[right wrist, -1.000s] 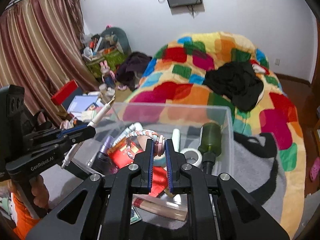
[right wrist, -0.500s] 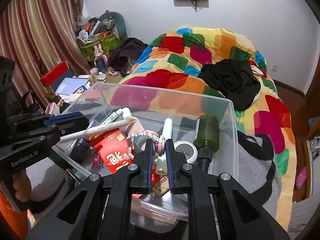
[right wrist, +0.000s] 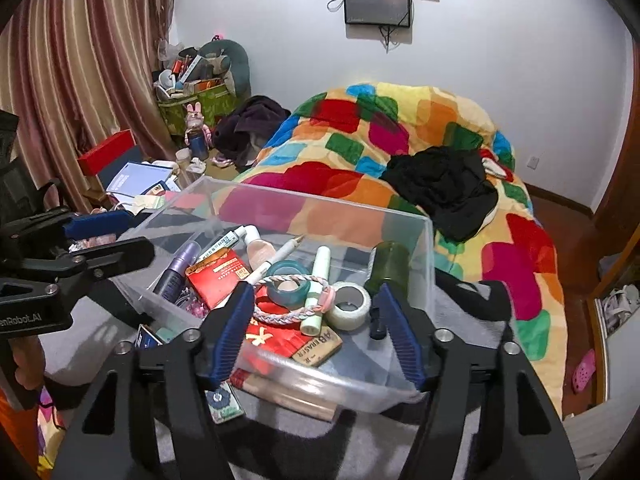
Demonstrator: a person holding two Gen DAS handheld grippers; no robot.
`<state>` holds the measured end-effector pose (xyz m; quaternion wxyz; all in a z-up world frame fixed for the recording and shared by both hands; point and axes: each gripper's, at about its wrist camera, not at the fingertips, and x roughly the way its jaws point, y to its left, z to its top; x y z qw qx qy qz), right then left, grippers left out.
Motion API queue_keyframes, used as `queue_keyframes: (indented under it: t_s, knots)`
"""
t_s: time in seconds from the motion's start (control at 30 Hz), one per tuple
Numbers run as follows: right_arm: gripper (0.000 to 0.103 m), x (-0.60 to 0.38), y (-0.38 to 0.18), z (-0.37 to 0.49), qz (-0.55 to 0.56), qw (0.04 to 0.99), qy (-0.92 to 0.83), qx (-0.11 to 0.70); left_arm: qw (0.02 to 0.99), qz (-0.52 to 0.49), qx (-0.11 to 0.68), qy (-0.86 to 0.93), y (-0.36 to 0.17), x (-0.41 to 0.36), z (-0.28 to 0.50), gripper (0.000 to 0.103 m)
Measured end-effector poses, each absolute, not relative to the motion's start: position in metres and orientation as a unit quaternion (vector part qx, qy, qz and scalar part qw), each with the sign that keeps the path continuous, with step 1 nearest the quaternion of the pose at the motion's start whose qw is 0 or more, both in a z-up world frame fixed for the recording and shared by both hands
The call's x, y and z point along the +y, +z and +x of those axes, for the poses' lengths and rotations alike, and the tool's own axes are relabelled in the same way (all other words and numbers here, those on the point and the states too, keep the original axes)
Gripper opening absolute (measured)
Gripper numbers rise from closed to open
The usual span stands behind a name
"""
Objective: Organize objects
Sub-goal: 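Lower the pen into the clear box while the right drops the rope toy in, then grasp the blue Max card box with the left gripper while the right grasps the green square item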
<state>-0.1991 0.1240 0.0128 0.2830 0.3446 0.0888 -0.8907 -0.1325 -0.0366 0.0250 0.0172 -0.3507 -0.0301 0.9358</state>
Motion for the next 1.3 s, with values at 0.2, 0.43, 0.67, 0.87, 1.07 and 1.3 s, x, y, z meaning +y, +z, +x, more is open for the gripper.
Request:
queue_keyframes:
  t_s: [0.2,0.43,0.67,0.87,1.07,1.3]
  knots:
    - [0.066,0.139,0.016,-0.185,0.338,0.283,-0.893,0.086,0.015,-0.354,-0.02,0.935,0.023,-0.04,-0.112,0.068]
    - [0.067,0.158,0.003,-0.167,0.35,0.281,-0.889,0.094,0.019,-0.396,-0.01,0.918,-0.005,-0.044,-0.095,0.068]
    - [0.067,0.162,-0.027,-0.156,0.392,0.295,-0.866,0.101,0.025,-0.448,-0.007,0.894,-0.041,-0.039,-0.096,0.068]
    - [0.067,0.131,-0.044,-0.148,0.412,0.351,-0.833,0.116,0.044,-0.473,-0.022,0.88,-0.053,-0.03,-0.105,0.068]
    - [0.046,0.11,-0.054,-0.152,0.43,0.374,-0.812,0.125,0.047,-0.492,-0.019,0.869,-0.061,-0.025,-0.114,0.068]
    - [0.025,0.1,-0.06,-0.153,0.435,0.389,-0.802,0.131,0.034,-0.476,-0.017,0.879,-0.06,-0.024,-0.109,0.049]
